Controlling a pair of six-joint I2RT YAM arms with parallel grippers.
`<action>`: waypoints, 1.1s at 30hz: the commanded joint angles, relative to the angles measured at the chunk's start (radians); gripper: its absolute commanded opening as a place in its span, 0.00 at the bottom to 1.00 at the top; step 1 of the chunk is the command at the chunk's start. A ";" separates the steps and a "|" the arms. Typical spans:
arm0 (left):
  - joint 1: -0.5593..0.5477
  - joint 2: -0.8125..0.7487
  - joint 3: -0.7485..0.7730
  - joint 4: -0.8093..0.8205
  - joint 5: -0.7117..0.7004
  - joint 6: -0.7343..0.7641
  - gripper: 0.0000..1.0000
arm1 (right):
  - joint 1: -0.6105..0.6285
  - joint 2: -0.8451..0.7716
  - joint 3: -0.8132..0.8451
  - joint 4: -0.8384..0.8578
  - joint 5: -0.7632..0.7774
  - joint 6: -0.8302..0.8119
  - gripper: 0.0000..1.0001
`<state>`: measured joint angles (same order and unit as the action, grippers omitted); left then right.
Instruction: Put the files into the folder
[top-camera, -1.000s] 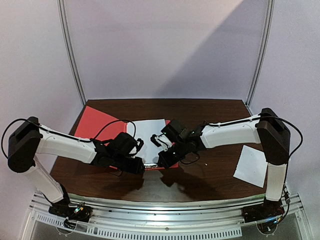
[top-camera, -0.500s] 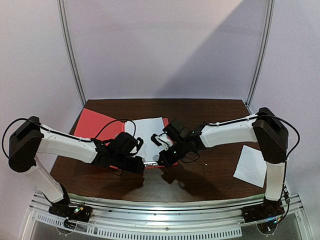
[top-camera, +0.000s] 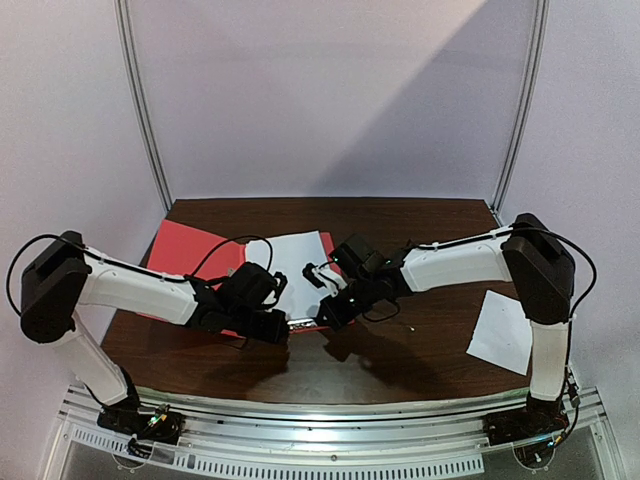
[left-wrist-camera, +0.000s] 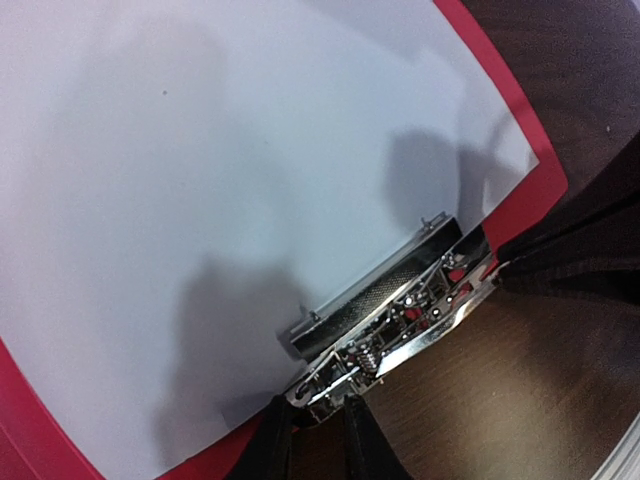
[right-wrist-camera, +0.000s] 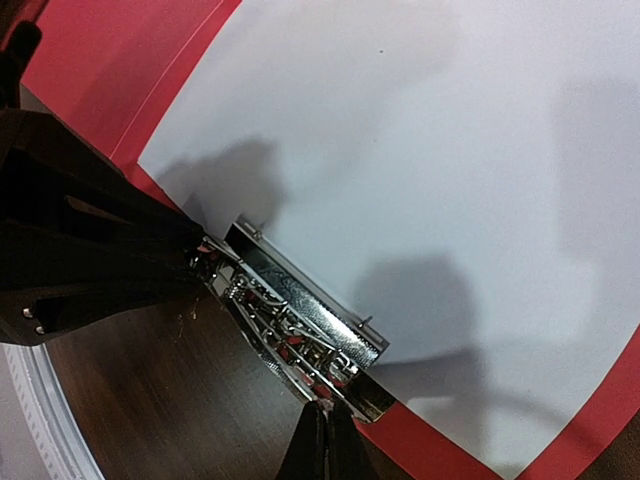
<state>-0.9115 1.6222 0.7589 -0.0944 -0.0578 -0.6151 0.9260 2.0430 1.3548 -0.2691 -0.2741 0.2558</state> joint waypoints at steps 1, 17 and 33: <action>-0.027 0.088 -0.006 -0.030 0.128 0.023 0.18 | -0.013 0.093 -0.007 -0.009 0.137 -0.012 0.00; -0.044 0.158 0.030 -0.055 0.135 0.056 0.15 | -0.020 0.099 0.063 0.003 0.155 -0.064 0.00; -0.050 0.143 0.107 -0.114 0.093 0.120 0.21 | -0.030 0.064 0.026 -0.020 0.106 -0.072 0.00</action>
<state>-0.9115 1.7115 0.8547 -0.1013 -0.0959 -0.5354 0.8841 2.0743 1.4464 -0.2424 -0.1852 0.1772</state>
